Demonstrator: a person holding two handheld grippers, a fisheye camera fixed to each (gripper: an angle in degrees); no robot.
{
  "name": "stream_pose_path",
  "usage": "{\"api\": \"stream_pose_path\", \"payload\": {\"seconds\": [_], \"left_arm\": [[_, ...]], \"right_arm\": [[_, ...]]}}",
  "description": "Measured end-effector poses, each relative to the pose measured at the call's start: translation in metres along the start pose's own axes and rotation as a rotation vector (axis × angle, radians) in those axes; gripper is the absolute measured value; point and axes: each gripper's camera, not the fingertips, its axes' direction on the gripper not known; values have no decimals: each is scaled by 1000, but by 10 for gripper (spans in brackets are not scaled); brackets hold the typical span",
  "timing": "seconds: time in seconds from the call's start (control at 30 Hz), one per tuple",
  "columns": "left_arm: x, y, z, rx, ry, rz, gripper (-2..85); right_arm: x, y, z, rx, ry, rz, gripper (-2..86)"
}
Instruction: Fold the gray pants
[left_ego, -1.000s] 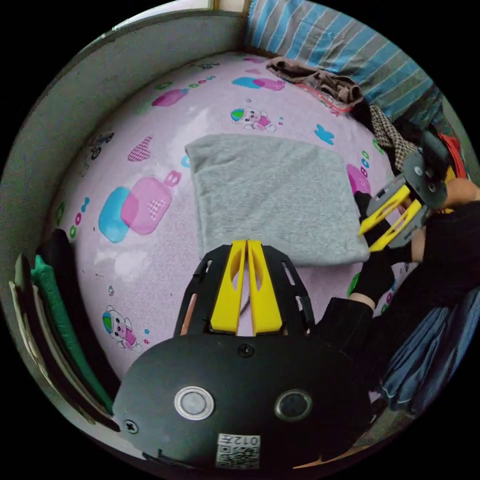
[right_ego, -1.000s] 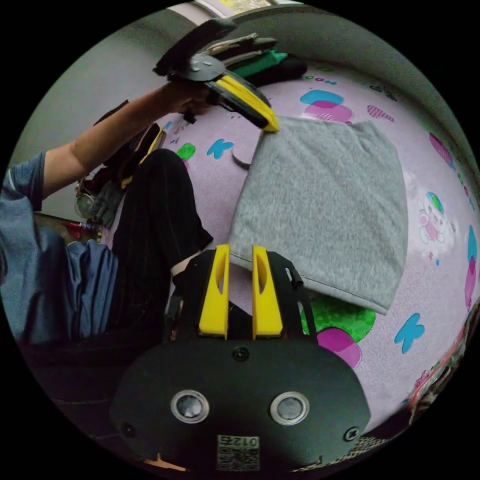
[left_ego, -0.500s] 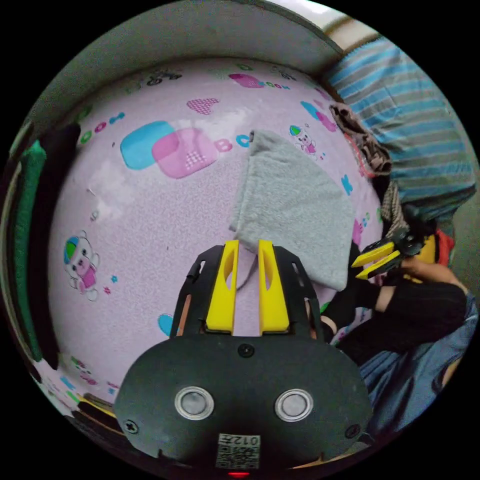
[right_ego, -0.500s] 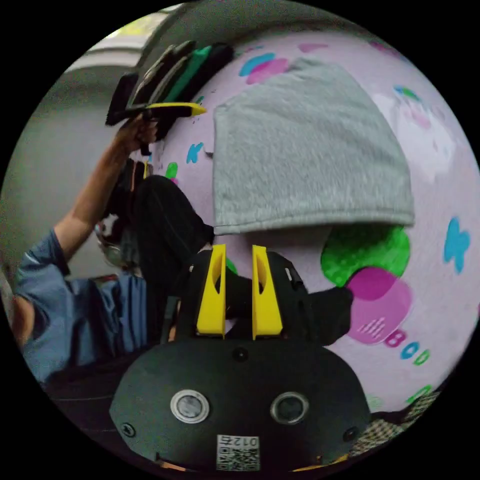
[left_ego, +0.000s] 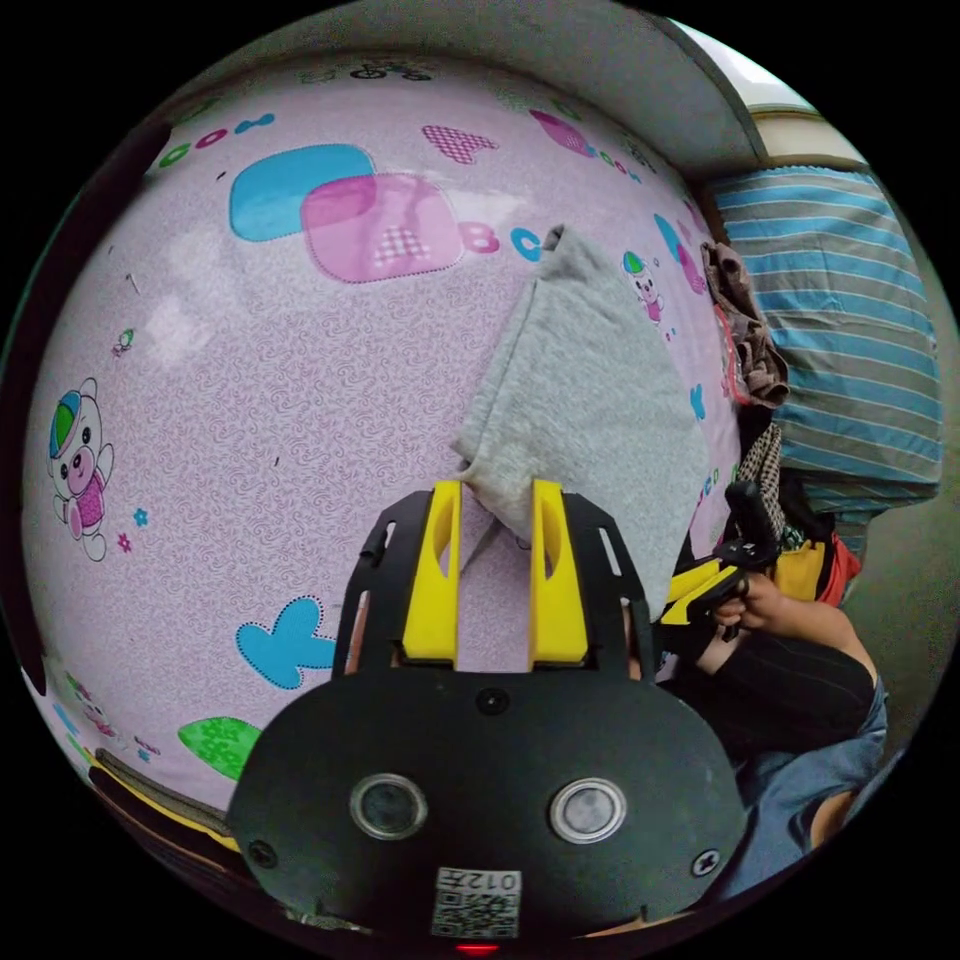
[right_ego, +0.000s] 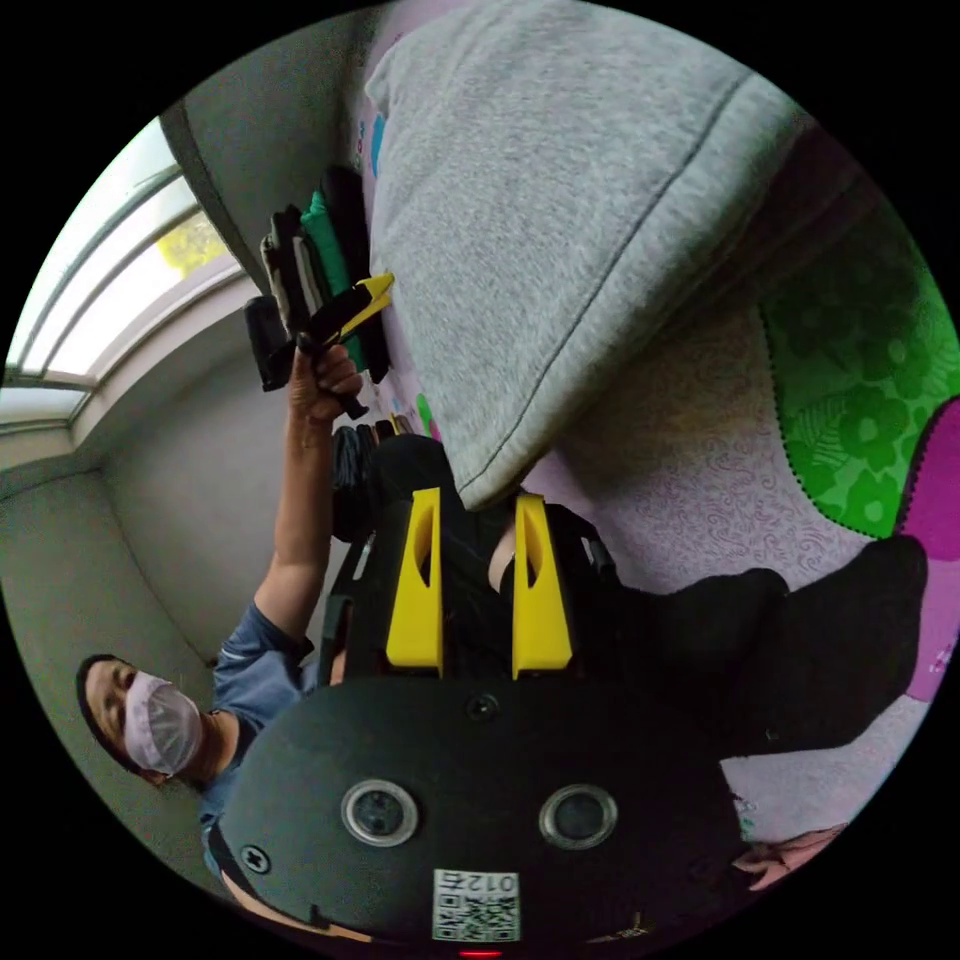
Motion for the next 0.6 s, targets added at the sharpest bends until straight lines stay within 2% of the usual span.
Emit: {"api": "stream_pose_path", "payload": {"seconds": [0.17,0.37,0.5,0.6], "left_arm": [[-9,5,-3,51,17,-38,92],[-15,7,13,64,106,-89,63],[-7,13,12,105,140,-72,43],[15,18,-15,202,173,45,32]], "right_arm": [[7,-1,-8,-15,-56,-8,54],[4,3,-23,14,4,-59,9],[-9,8,-32,8,24,-125,1],[-33,16,-47,31,9,-223,-1]]}}
